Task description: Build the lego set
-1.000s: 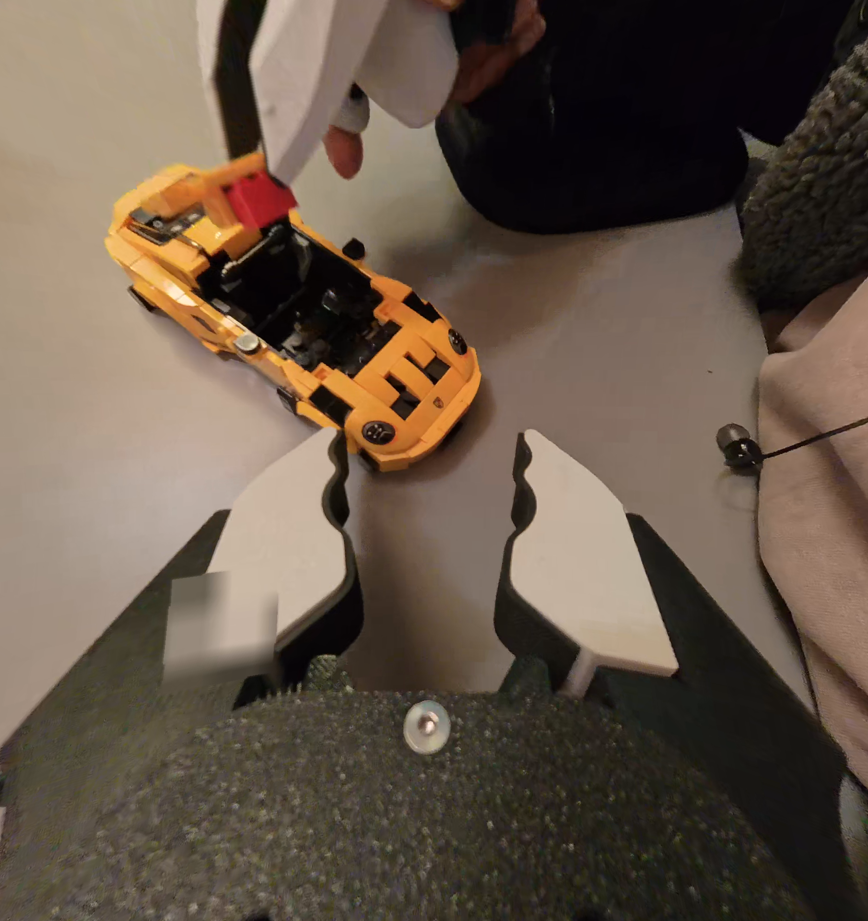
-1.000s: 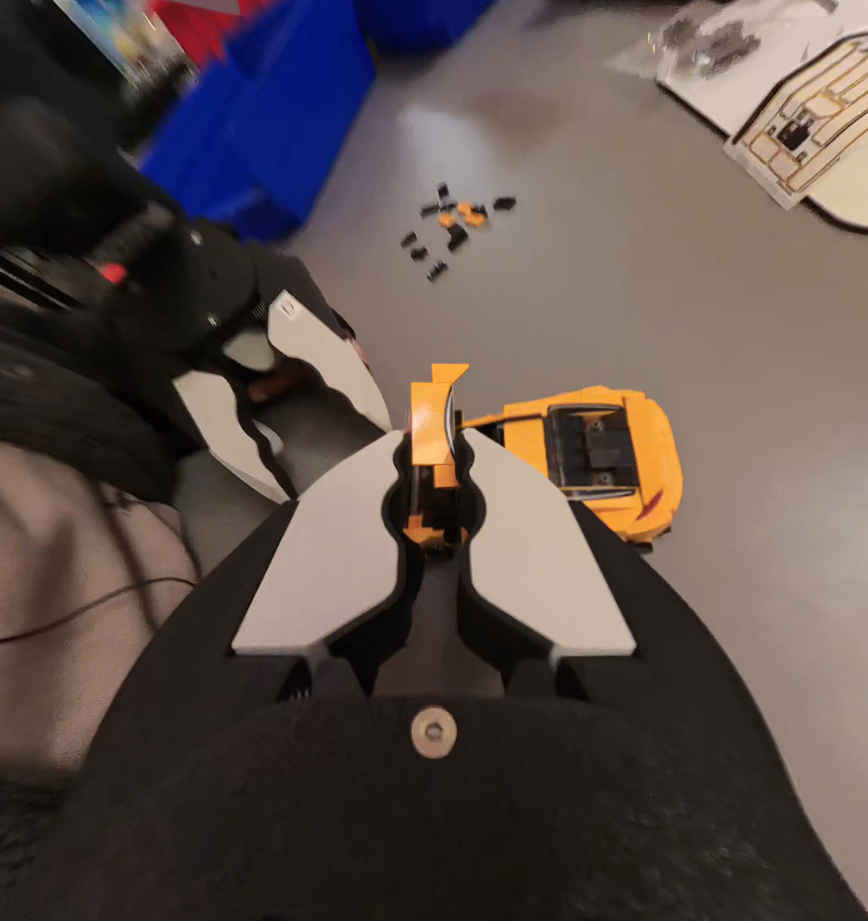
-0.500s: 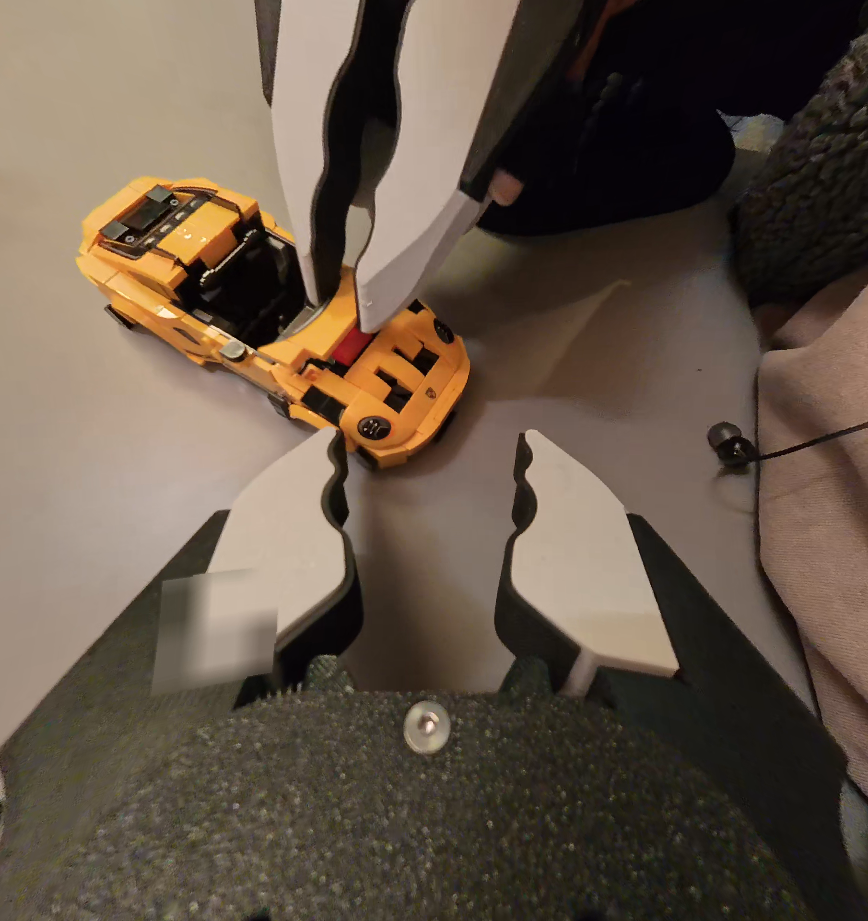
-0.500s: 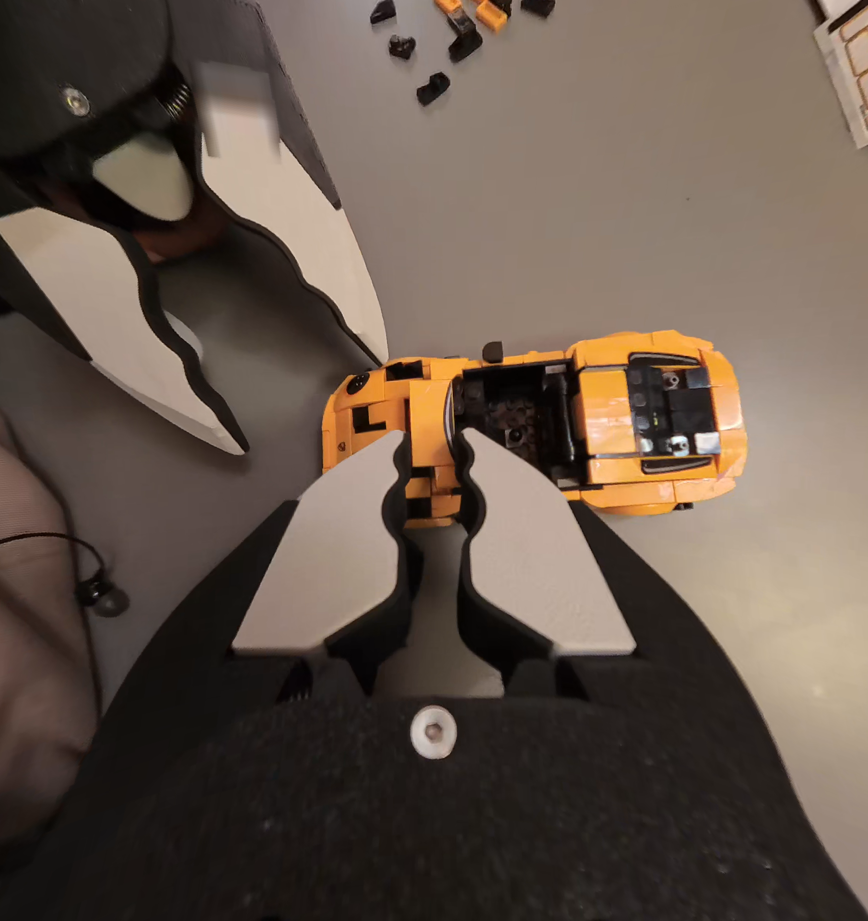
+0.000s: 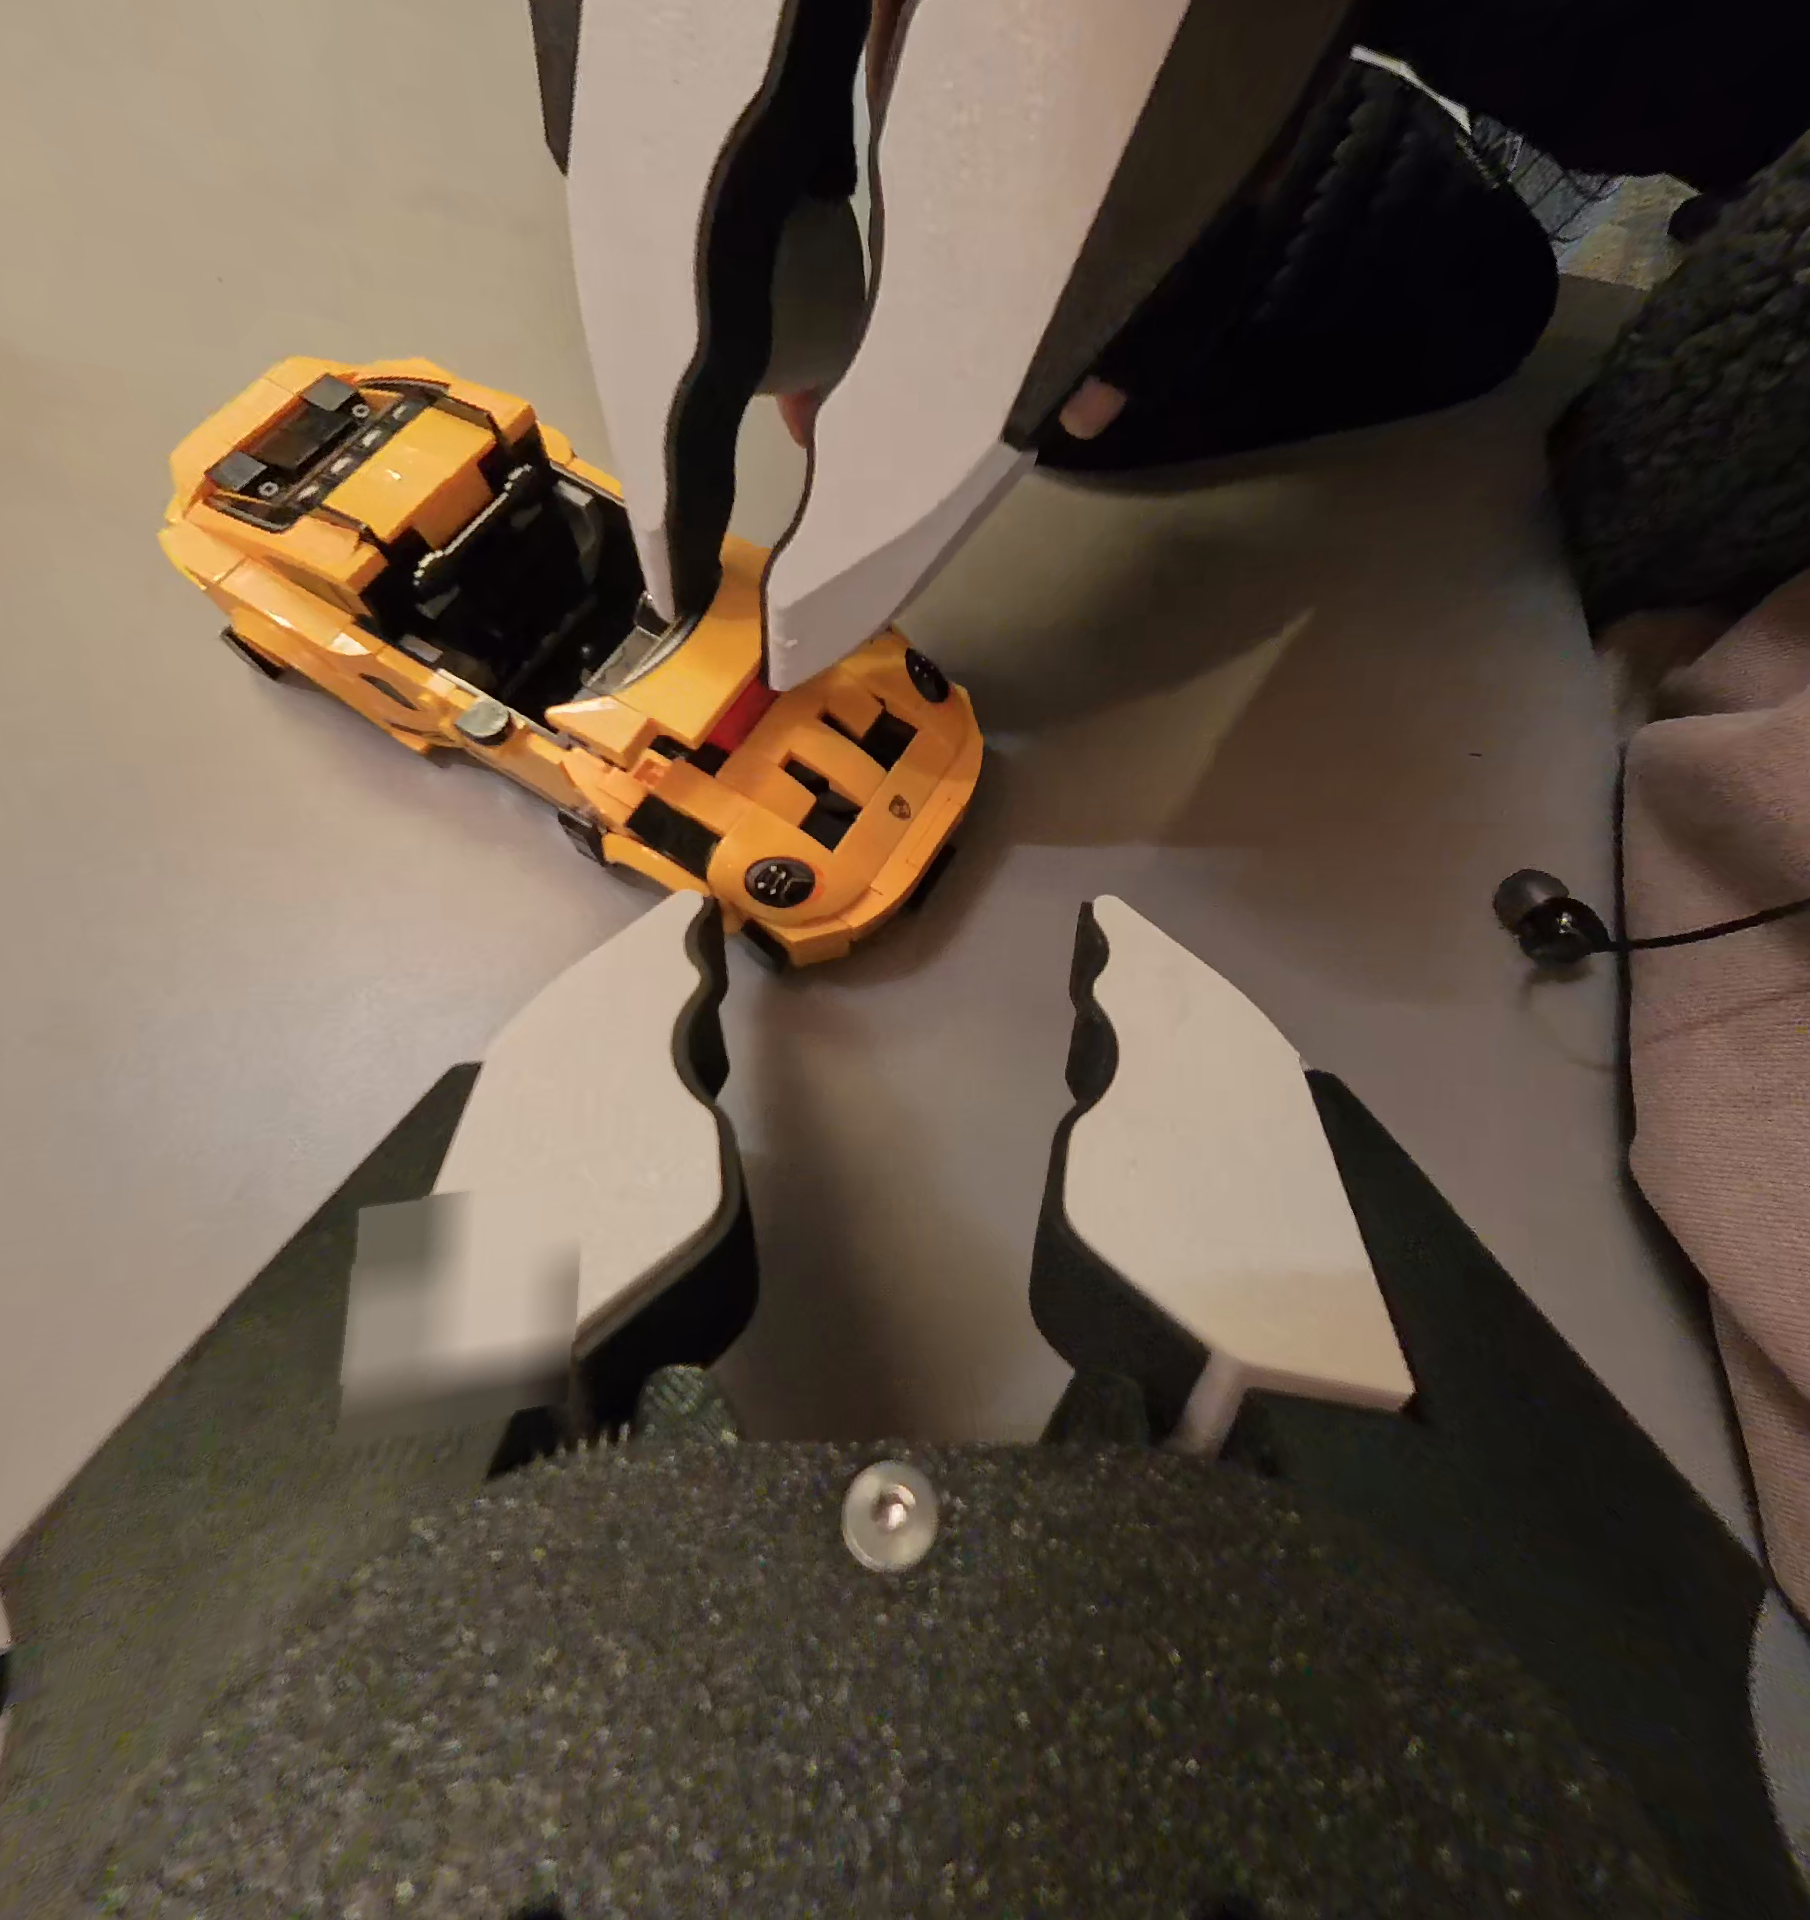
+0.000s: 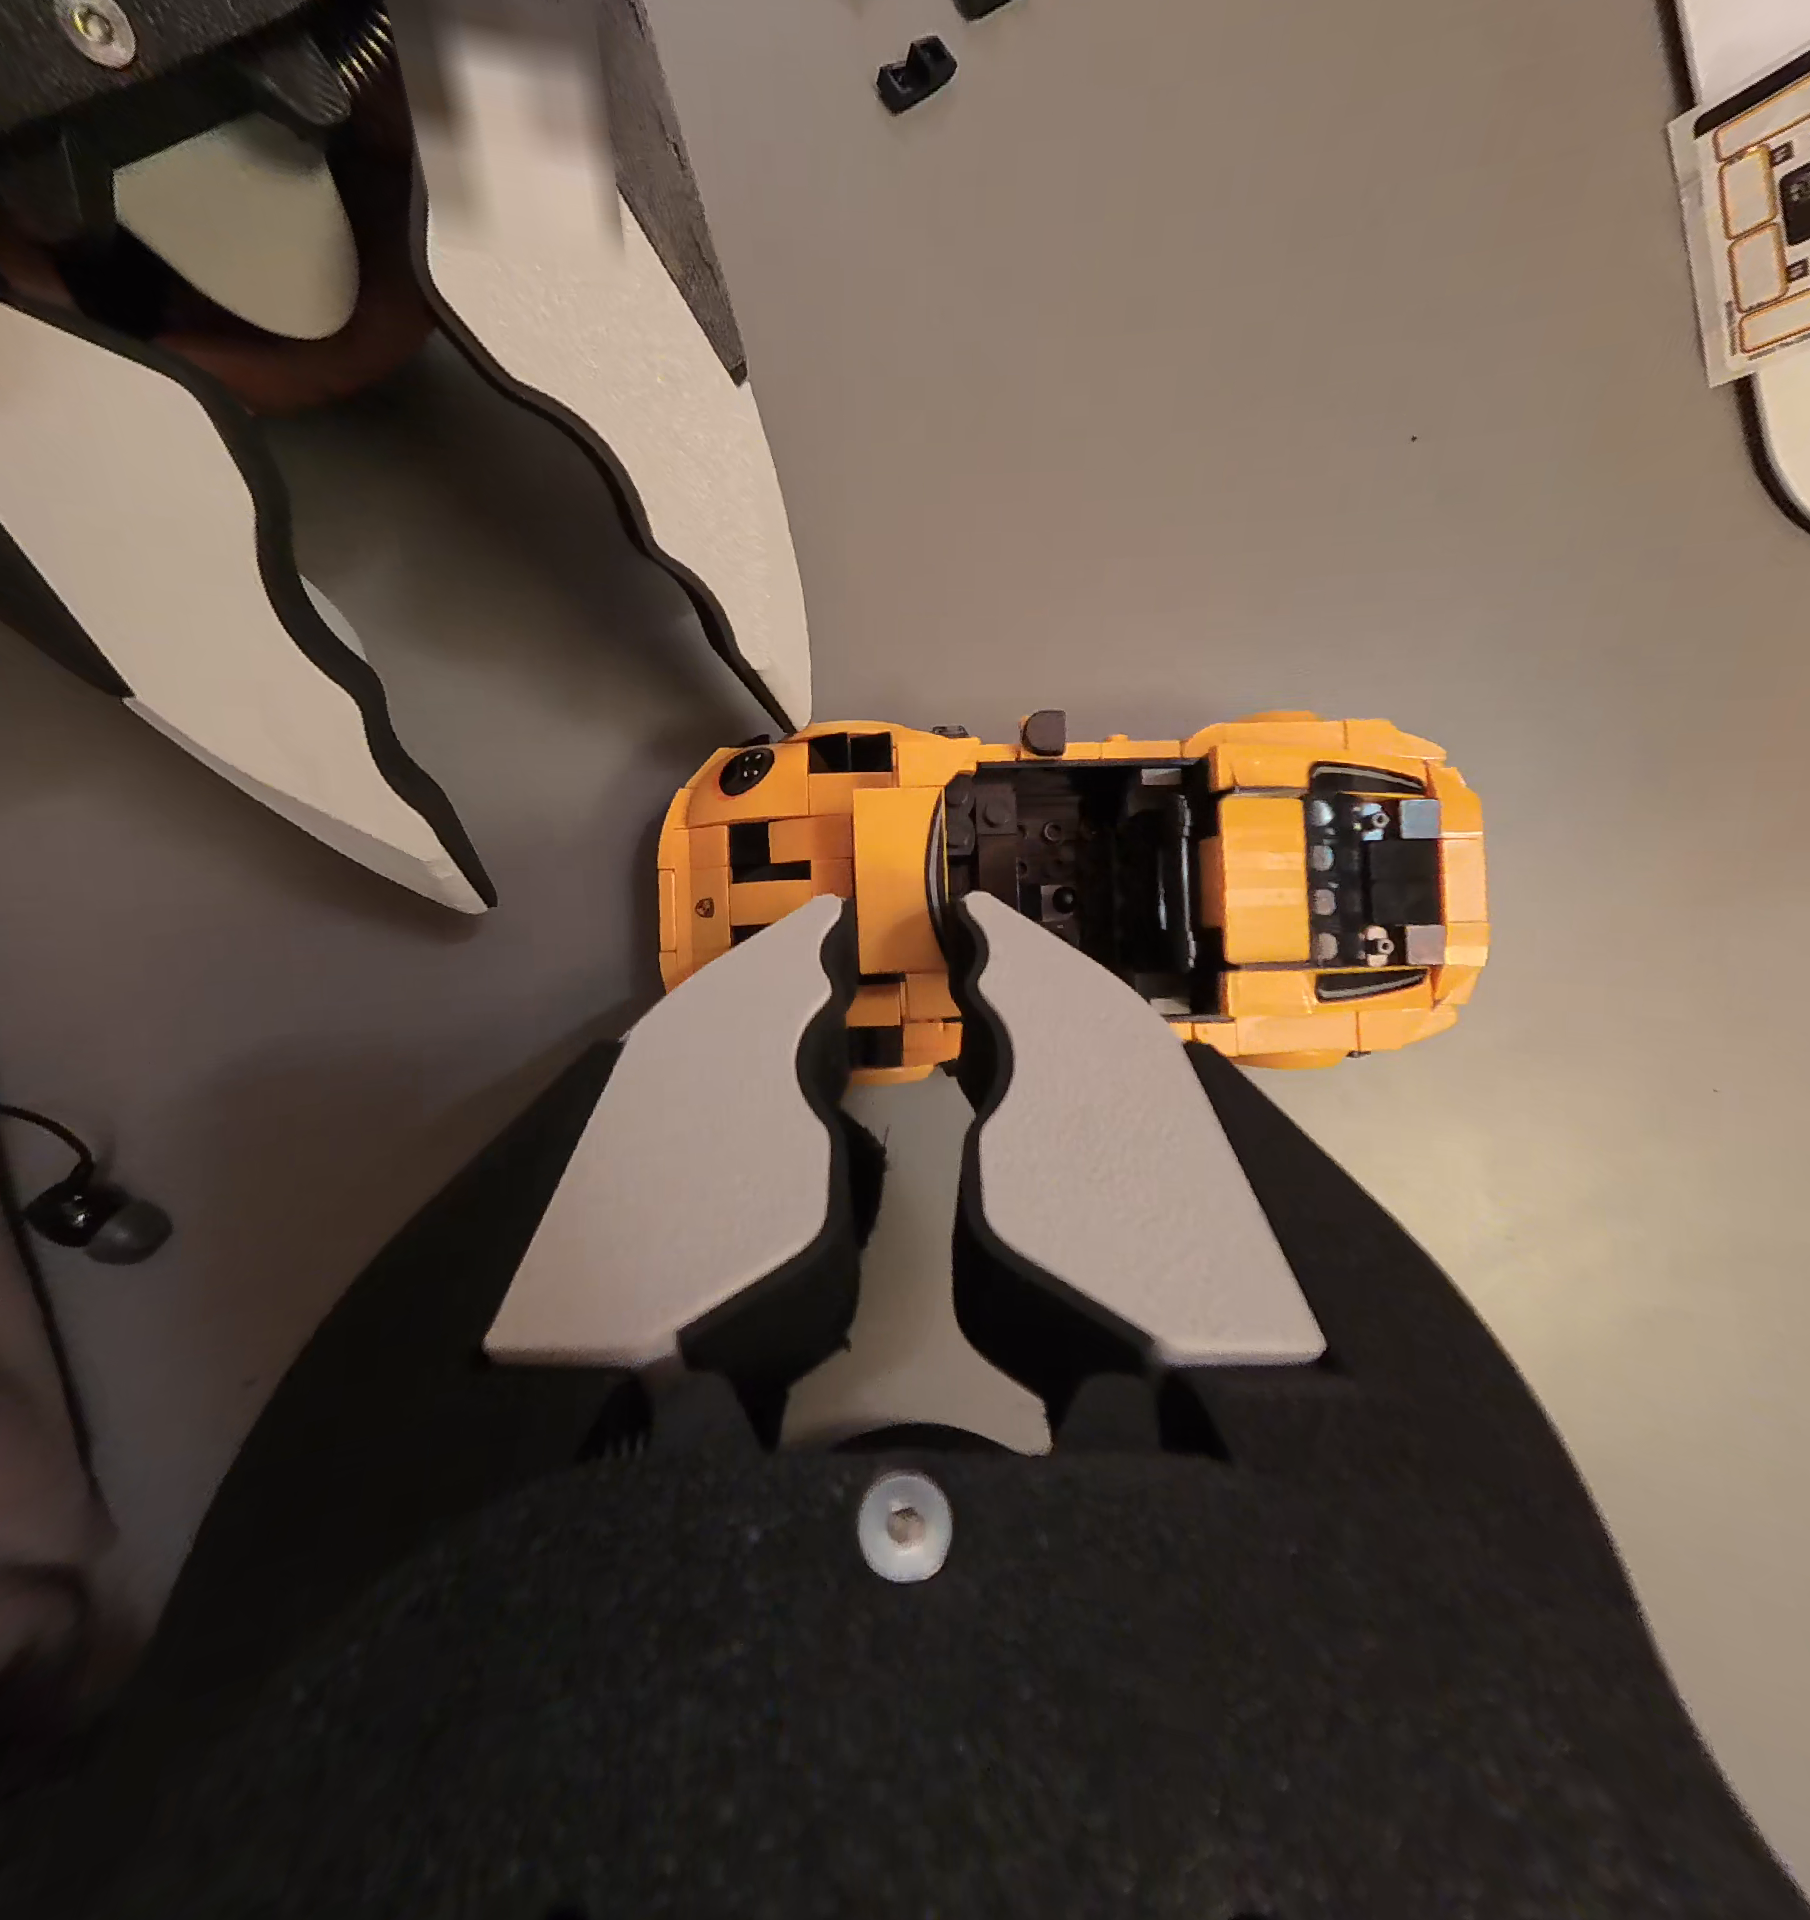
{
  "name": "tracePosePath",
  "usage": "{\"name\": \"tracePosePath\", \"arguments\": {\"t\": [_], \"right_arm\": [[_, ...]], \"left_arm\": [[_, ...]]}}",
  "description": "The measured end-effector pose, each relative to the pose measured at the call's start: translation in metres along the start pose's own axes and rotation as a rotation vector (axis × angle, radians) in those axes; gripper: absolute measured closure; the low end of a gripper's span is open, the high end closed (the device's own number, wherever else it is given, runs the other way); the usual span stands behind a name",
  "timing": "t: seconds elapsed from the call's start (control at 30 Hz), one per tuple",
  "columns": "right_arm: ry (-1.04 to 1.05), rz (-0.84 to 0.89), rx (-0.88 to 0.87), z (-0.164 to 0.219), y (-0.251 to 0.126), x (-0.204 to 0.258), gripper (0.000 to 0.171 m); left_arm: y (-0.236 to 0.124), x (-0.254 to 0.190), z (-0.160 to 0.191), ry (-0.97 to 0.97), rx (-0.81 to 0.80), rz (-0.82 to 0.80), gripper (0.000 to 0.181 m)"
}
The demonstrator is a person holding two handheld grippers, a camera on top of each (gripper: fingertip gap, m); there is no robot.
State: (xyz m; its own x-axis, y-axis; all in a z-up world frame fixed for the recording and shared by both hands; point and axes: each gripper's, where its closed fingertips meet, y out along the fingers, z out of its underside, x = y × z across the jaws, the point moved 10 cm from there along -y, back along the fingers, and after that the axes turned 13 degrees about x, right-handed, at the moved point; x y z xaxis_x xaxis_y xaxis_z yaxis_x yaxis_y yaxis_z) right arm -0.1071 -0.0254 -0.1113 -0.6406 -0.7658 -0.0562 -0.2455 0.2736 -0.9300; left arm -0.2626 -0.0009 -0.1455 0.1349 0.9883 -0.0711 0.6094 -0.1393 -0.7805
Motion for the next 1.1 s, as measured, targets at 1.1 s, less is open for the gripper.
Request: {"name": "tracePosePath", "arguments": {"t": [1.1], "right_arm": [[0.292, -0.679, -0.894, 0.022, -0.018, -0.028, 0.155]], "left_arm": [[-0.044, 0.023, -0.029, -0.377, -0.633, 0.251, 0.161]]}}
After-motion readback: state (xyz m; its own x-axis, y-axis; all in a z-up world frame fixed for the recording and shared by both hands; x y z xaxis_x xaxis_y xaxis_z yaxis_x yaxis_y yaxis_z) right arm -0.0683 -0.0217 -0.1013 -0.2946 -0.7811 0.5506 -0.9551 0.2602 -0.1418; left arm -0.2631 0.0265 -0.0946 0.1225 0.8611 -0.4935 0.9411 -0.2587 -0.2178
